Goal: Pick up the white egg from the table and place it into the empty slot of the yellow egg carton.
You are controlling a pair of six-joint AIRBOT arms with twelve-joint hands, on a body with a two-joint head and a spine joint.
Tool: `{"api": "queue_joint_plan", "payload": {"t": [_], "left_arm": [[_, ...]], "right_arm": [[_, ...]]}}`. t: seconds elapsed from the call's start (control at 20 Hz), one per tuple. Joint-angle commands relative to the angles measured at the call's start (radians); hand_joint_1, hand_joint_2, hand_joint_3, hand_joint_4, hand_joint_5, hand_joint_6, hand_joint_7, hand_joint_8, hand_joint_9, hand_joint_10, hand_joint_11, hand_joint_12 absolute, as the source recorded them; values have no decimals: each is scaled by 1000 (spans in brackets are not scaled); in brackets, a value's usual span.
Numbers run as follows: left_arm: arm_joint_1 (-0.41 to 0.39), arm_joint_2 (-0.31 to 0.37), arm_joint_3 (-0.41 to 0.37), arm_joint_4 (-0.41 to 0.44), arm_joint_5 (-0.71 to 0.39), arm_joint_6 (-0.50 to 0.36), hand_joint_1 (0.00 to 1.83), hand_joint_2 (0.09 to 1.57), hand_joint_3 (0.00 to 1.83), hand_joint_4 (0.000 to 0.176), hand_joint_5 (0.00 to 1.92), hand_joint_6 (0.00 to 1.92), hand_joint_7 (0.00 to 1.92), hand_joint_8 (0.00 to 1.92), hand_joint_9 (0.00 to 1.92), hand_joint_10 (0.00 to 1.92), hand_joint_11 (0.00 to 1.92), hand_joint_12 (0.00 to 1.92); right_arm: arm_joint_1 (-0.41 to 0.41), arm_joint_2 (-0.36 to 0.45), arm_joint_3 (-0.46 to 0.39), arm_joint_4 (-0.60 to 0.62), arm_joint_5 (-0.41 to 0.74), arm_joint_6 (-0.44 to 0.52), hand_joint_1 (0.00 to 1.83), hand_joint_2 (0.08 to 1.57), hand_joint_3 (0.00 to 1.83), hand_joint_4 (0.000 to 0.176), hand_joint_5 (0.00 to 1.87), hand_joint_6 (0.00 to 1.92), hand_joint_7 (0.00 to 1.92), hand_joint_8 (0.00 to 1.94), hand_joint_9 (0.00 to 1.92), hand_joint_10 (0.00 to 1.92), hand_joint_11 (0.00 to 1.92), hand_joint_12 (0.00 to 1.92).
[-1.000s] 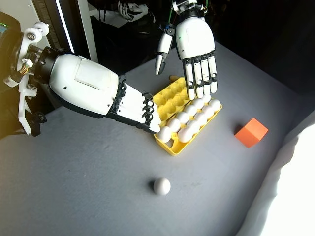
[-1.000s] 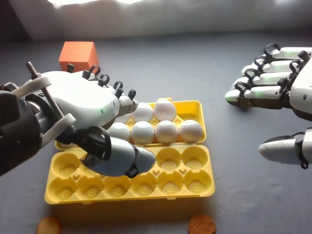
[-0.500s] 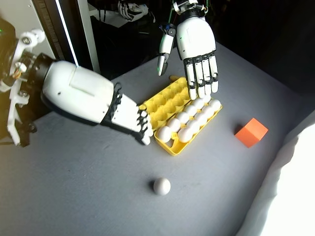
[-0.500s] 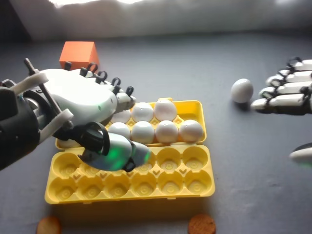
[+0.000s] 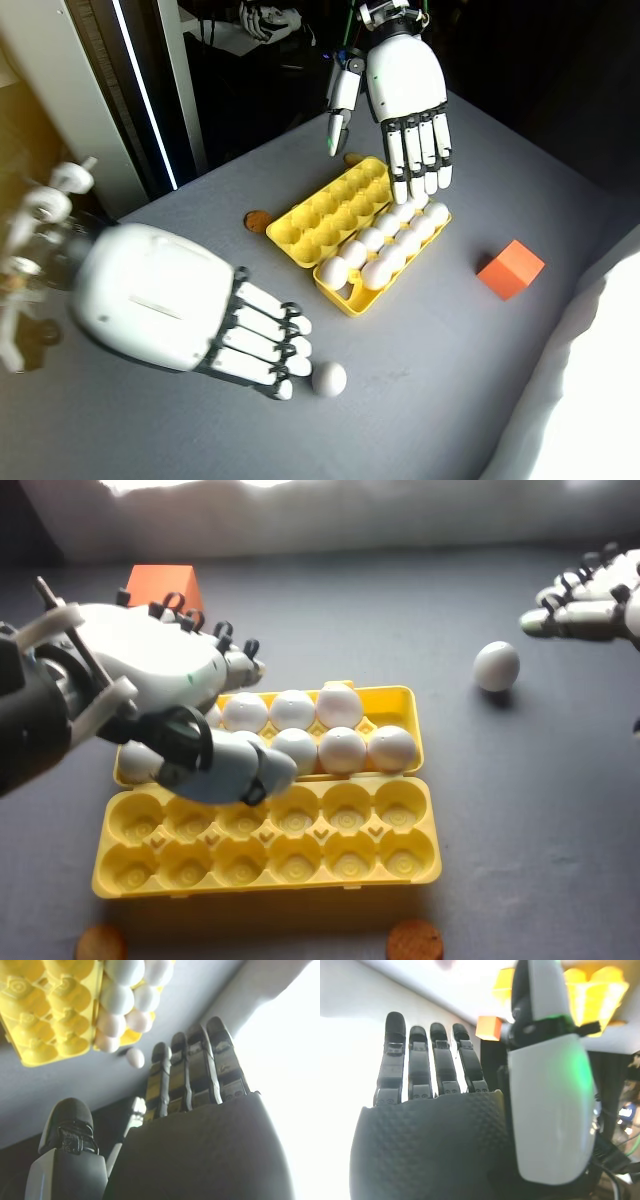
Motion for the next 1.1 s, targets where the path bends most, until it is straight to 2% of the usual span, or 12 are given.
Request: {"api": "queue_joint_plan", "payload": {"t": [0.0, 0.1, 0.25, 0.3, 0.4, 0.45, 0.55, 0.65, 0.7, 0.75, 0.85, 1.05], "left_arm": [[-12, 11, 4, 59, 27, 3, 0, 1205, 0, 0, 177, 3, 185, 0, 153, 6, 0, 284], [-12, 11, 14, 66, 23, 2, 0, 1207, 0, 0, 190, 4, 193, 1, 164, 6, 0, 337], [-9, 11, 14, 66, -14, 2, 0, 1211, 1, 0, 185, 2, 211, 2, 179, 6, 0, 343], [-8, 11, 15, 67, -25, 2, 0, 1215, 3, 0, 177, 0, 206, 0, 176, 5, 0, 339], [-7, 11, 22, 71, -38, 1, 0, 1214, 1, 0, 209, 9, 236, 6, 208, 12, 0, 414], [-7, 10, 28, 76, -38, 1, 0, 1210, 0, 0, 185, 2, 212, 2, 185, 4, 0, 321], [-7, 10, 37, 78, -39, 1, 0, 1212, 0, 0, 202, 10, 229, 10, 195, 9, 0, 311], [-8, 10, 40, 79, -58, 0, 0, 1213, 1, 0, 221, 10, 245, 7, 213, 11, 0, 384], [-8, 10, 40, 80, -63, 0, 0, 1222, 4, 0, 225, 7, 260, 7, 228, 13, 0, 443], [-8, 9, 40, 80, -67, -3, 0, 1222, 4, 0, 225, 7, 260, 7, 228, 13, 0, 443], [-8, 9, 37, 84, -96, -27, 0, 1223, 2, 0, 231, 4, 274, 4, 251, 12, 0, 480], [-10, 9, 35, 103, -127, -59, 0, 1229, 3, 0, 241, 4, 268, 1, 235, 3, 0, 422]], "right_arm": [[23, 10, 11, 11, 108, 5, 1150, 992, 0, 0, 60, 4, 0, 0, 0, 0, 0, 91], [56, -16, 33, 28, 108, 5, 1134, 980, 0, 0, 32, 1, 0, 0, 0, 0, 0, 3], [81, -75, 74, 49, 108, 7, 1130, 994, 0, 0, 100, 19, 15, 4, 0, 0, 45, 24], [83, -98, 90, 51, 101, 7, 1150, 987, 3, 0, 131, 8, 33, 3, 15, 3, 8, 224], [86, -146, 128, 65, 89, 7, 1157, 995, 7, 0, 163, 8, 60, 5, 38, 8, 0, 390], [86, -175, 155, 83, 87, 6, 1145, 988, 1, 0, 198, 10, 82, 6, 68, 12, 0, 574], [85, -211, 191, 100, 83, 7, 1128, 997, 4, 0, 206, 8, 109, 8, 84, 13, 0, 561], [85, -259, 242, 100, 83, 13, 1113, 1035, 12, 0, 210, 5, 134, 7, 90, 9, 0, 467], [85, -281, 265, 102, 82, 16, 1160, 1049, 8, 0, 270, 16, 196, 13, 150, 22, 0, 631], [84, -302, 289, 110, 83, 16, 1160, 1049, 8, 0, 270, 16, 196, 13, 150, 22, 0, 631], [74, -344, 343, 150, 86, 16, 1163, 1104, 17, 0, 317, 16, 219, 7, 179, 20, 0, 769], [37, -397, 415, 157, 105, 29, 1186, 1079, 3, 0, 384, 15, 244, 7, 216, 21, 0, 891]]}}
